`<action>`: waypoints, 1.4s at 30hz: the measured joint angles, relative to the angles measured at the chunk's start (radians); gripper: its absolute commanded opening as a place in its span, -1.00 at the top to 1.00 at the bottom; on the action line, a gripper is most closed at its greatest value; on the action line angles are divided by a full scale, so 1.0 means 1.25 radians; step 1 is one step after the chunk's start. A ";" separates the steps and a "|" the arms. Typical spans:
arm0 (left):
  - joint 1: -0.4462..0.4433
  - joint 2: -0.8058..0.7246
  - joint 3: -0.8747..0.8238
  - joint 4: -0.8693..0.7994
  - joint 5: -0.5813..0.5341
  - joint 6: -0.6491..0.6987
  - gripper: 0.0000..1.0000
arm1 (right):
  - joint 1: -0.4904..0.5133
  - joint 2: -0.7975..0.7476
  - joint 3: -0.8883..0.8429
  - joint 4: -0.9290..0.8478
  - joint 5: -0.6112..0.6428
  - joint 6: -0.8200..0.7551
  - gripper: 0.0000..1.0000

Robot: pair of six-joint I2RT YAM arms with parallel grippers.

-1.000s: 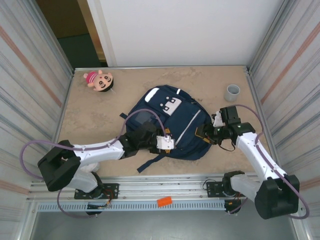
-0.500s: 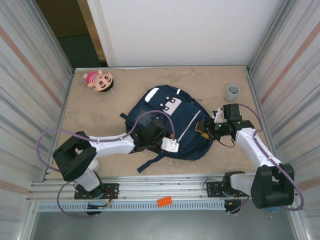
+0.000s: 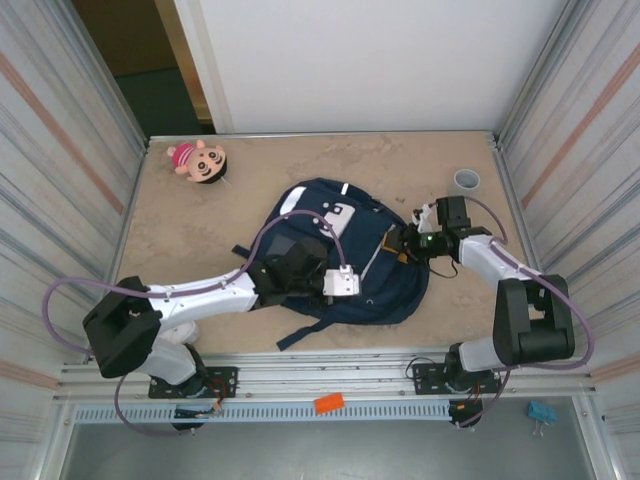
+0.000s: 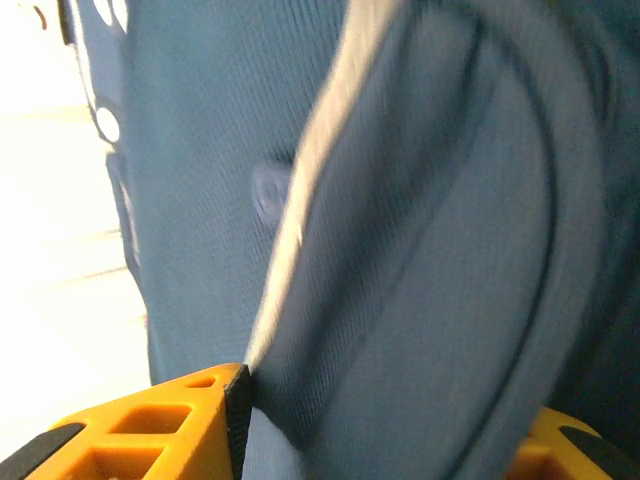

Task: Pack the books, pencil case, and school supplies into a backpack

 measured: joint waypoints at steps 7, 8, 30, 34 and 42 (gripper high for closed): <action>-0.014 0.030 -0.001 0.023 -0.021 -0.233 1.00 | -0.009 -0.036 0.116 -0.080 0.060 -0.086 0.13; -0.009 0.038 0.003 0.025 -0.019 -0.270 1.00 | -0.011 -0.067 0.120 -0.104 0.085 -0.100 0.13; 0.098 0.142 0.066 0.108 0.230 -0.733 1.00 | 0.495 -0.424 -0.112 -0.248 0.515 0.075 0.19; 0.098 0.145 0.067 0.109 0.238 -0.746 1.00 | 0.530 -0.367 -0.090 -0.224 0.550 0.075 0.19; 0.099 0.146 0.067 0.116 0.245 -0.770 1.00 | 0.544 -0.296 -0.051 -0.203 0.595 0.057 0.19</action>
